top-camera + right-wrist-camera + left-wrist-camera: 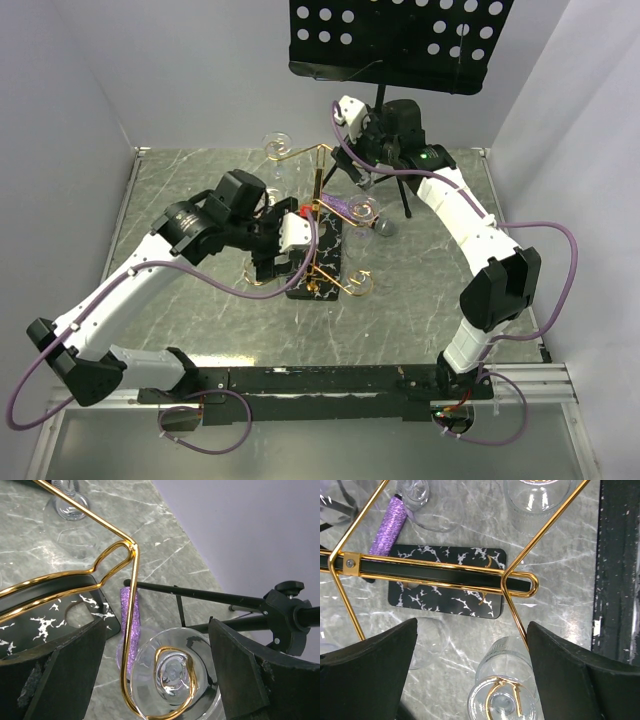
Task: Take the wine glass off the wine glass rack
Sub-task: Adjust the wine rack at the center of the board.
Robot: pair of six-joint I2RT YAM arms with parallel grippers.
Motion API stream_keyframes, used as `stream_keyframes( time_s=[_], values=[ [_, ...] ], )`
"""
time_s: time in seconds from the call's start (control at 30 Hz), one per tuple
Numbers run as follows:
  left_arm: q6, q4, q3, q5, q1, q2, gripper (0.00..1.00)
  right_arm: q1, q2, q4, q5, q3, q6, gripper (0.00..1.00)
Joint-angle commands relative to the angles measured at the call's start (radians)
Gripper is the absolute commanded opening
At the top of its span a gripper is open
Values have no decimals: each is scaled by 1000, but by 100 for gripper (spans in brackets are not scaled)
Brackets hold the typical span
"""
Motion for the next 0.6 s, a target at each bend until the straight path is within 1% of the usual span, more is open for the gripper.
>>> stream_keyframes(
  time_s=[0.0, 0.1, 0.27, 0.37, 0.57],
  values=[
    [60, 13, -35, -160, 8, -37, 93, 5, -6, 0, -71, 40, -24, 88],
    [86, 1, -44, -160, 22, -59, 92, 4, -1, -64, -212, 76, -57, 88],
    [71, 26, -63, -169, 54, -71, 91, 5, 69, -211, -327, 204, -51, 88],
    [71, 39, -64, -177, 80, -79, 91, 11, 99, -244, -323, 238, -44, 88],
    [77, 44, -79, -187, 109, -92, 90, 19, 106, -202, -229, 224, -25, 88]
  ],
)
